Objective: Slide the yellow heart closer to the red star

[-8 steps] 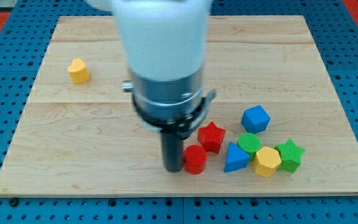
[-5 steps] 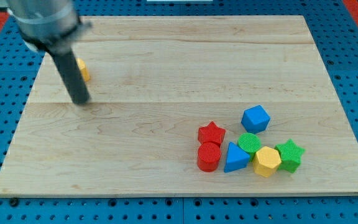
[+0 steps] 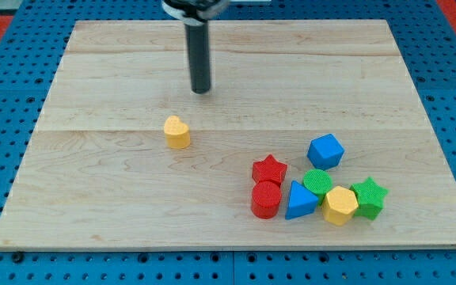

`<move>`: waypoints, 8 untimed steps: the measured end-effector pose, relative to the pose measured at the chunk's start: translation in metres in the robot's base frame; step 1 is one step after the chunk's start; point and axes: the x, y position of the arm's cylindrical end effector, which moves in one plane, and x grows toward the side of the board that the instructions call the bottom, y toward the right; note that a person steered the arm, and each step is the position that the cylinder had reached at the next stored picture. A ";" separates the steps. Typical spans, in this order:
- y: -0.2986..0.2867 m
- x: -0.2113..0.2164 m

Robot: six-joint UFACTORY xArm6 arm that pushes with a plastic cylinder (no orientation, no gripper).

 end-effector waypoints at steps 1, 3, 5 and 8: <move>-0.092 0.038; 0.057 0.106; 0.066 0.104; 0.126 0.068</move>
